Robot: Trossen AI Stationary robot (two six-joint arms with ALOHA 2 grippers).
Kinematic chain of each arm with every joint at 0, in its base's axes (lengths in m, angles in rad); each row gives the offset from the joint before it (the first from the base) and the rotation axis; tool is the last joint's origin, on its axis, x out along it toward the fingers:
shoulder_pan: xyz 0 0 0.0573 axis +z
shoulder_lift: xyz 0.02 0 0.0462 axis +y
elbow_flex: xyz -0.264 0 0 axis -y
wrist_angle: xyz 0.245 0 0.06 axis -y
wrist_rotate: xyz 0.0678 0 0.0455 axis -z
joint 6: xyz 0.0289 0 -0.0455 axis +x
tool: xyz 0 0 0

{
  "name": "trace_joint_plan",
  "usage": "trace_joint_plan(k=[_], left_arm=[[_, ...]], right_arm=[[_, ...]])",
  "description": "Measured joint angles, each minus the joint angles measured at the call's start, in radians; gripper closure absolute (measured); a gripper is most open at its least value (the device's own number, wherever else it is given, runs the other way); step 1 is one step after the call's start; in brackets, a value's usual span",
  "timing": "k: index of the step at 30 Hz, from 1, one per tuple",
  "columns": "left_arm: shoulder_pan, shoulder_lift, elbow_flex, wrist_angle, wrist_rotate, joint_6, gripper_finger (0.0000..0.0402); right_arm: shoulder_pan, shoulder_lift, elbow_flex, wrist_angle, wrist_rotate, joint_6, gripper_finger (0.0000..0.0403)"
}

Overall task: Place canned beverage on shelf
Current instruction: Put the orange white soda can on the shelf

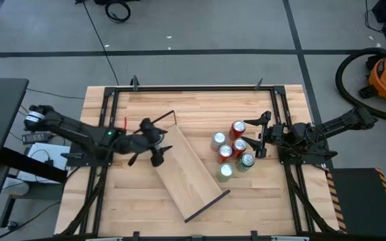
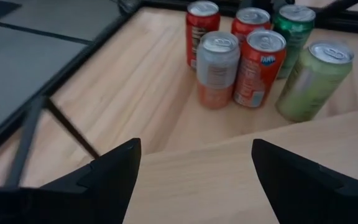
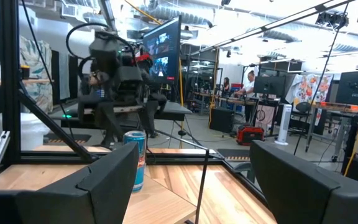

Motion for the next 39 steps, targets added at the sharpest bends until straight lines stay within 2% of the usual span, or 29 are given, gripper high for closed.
trace_joint_plan(k=[9, 13, 16, 23, 28, 35, 39], left_arm=[[0.109, 0.114, 0.000, 0.152, 0.158, 0.062, 0.0083], [0.142, 0.158, 0.000, 0.229, 0.260, 0.062, 0.0083], [0.157, 0.196, 0.019, 0.243, 0.271, 0.066, 0.0083], [0.173, 0.375, 0.250, 0.070, 0.281, 0.171, 0.0083], [0.204, 0.506, 0.419, -0.025, 0.358, 0.256, 0.0083], [0.276, 0.620, 0.540, -0.030, 0.495, 0.297, 0.0083], [0.306, 0.659, 0.567, -0.014, 0.508, 0.310, 0.0083]], right_arm=[[0.000, 0.000, 0.000, -0.001, 0.000, -0.003, 0.0085], [0.000, 0.000, 0.000, -0.003, 0.000, -0.003, 0.0085], [0.000, 0.000, 0.000, -0.003, 0.000, -0.003, 0.0085], [0.000, 0.000, 0.000, -0.006, 0.000, -0.003, 0.0085], [0.000, 0.000, 0.000, -0.013, 0.000, -0.006, 0.0085], [0.000, 0.001, 0.000, -0.035, 0.009, -0.007, 0.0085], [0.000, 0.001, 0.000, -0.054, 0.009, -0.006, 0.0085]])
